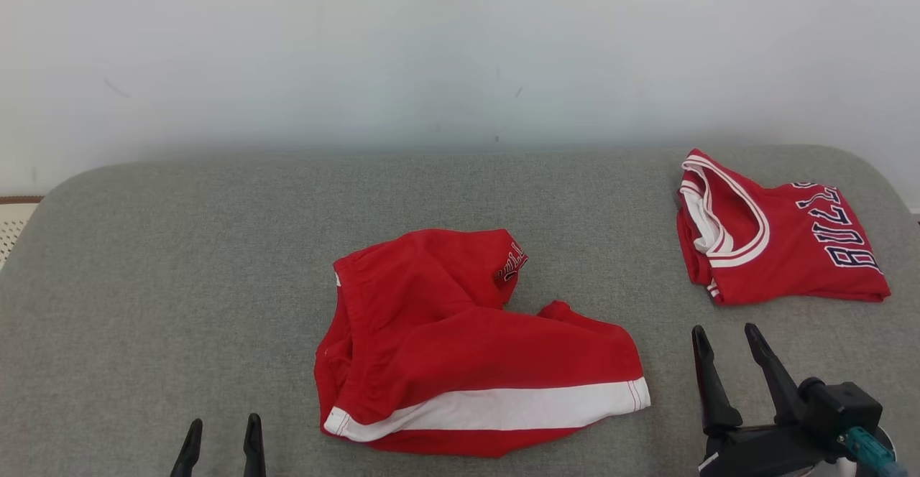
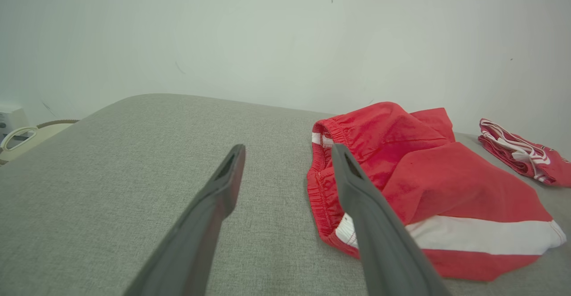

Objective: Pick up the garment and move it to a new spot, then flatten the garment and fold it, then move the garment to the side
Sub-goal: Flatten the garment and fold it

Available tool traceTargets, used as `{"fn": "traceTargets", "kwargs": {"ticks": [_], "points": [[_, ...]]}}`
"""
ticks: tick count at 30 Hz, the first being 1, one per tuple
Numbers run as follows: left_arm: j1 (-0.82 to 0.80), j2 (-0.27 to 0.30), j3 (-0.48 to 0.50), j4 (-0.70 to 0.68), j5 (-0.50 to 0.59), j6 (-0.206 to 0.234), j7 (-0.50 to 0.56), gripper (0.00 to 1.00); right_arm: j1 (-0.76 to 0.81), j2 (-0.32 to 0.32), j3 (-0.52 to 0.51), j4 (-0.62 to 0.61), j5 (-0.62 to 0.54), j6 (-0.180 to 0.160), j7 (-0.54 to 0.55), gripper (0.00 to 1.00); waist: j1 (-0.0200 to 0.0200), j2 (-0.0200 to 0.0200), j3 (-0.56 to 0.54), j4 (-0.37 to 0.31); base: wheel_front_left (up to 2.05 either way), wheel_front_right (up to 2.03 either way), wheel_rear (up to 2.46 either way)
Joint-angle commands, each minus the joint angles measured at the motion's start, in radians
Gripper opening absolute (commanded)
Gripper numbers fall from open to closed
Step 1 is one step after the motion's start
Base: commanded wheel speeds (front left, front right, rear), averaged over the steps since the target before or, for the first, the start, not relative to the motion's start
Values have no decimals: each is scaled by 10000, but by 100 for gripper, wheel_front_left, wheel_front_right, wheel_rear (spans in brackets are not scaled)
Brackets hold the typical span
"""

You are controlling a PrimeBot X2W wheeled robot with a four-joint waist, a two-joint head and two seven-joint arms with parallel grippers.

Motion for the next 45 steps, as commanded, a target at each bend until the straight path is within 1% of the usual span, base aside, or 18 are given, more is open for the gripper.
{"fn": "traceTargets", "kwargs": {"ticks": [1,6,14,21,28,45], "points": [[219,96,16,-62,126,-32,-45,100,325,115,-92,-235,-89,-7,74,100,1,0,-60,-7,0,0,0],[325,188,51,-181,271,76,-45,100,844,420,-332,-645,-163,-7,247,100,1,0,-118,-11,0,0,0],[360,405,-72,-187,426,60,24,100,1119,745,-342,-902,-349,-7,482,100,1,0,-133,-25,0,0,0],[241,624,-199,-272,673,115,195,100,1119,818,-246,-983,-364,-7,599,100,1,0,-112,-8,0,0,0],[180,652,-163,-358,597,240,297,100,1096,862,-262,-992,-450,-7,696,100,1,0,-98,4,0,0,0],[241,766,-136,-428,429,385,287,100,1014,901,-204,-851,-388,-7,626,100,1,0,-110,-103,0,0,0]]}}
